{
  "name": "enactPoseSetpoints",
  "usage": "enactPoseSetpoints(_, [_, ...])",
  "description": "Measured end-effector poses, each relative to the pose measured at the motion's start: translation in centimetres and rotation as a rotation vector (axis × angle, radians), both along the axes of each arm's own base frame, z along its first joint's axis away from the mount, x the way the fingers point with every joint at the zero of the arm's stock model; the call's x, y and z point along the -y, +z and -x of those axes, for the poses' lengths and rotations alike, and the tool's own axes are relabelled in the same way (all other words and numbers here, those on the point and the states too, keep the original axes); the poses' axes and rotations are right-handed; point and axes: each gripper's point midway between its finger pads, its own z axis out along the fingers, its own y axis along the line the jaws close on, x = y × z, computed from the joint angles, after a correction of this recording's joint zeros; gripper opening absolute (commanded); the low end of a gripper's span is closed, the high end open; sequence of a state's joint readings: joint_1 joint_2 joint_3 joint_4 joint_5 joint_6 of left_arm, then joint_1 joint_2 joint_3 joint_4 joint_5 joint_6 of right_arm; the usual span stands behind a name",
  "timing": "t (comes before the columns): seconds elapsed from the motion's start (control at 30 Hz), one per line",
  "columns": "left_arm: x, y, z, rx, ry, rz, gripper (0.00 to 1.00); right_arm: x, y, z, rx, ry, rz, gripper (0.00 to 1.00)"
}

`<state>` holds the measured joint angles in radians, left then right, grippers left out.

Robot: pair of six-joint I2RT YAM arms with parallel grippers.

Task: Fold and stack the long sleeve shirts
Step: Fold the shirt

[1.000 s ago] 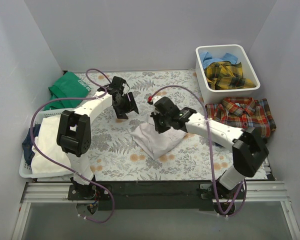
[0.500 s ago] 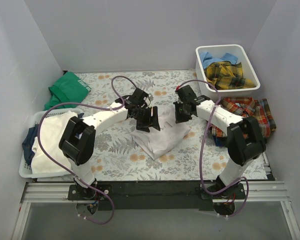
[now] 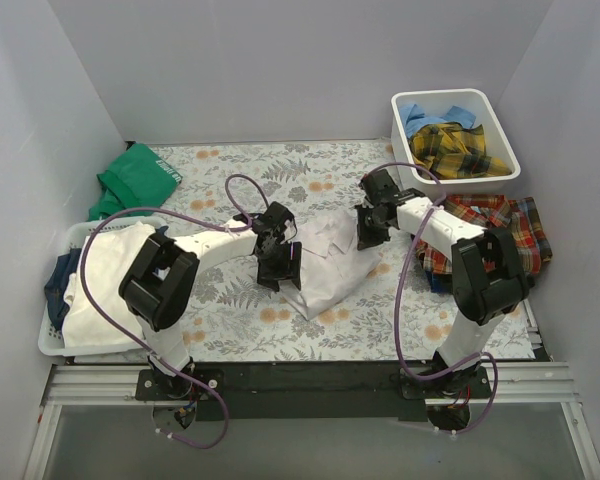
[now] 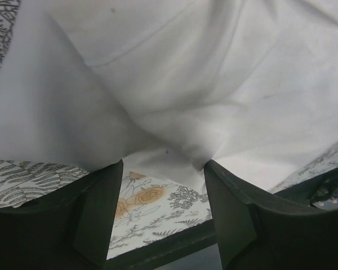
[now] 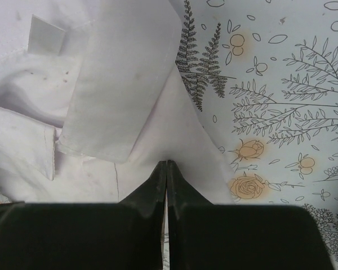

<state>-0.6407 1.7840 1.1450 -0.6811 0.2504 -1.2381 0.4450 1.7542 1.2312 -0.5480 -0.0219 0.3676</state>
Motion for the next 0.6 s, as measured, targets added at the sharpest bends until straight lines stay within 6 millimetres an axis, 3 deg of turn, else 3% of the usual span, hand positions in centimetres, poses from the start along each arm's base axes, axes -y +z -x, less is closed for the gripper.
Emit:
enactPoseSetpoints(0.3, [-2.8, -1.1, -2.2, 0.028, 0.072, -0.151, 0.54, 2.2, 0.1, 1.2, 0.013, -0.045, 0.043, 0.01])
enactPoseSetpoints(0.47, [-6.0, -1.2, -4.7, 0.060, 0.155, -0.230, 0.54, 3.3, 0.1, 0.6, 0.025, -0.077, 0.056, 0.01])
enactPoseSetpoints(0.6, [-8.7, -1.2, -6.0, 0.065, 0.215, -0.276, 0.56, 2.6, -1.2, 1.1, -0.026, -0.042, 0.035, 0.01])
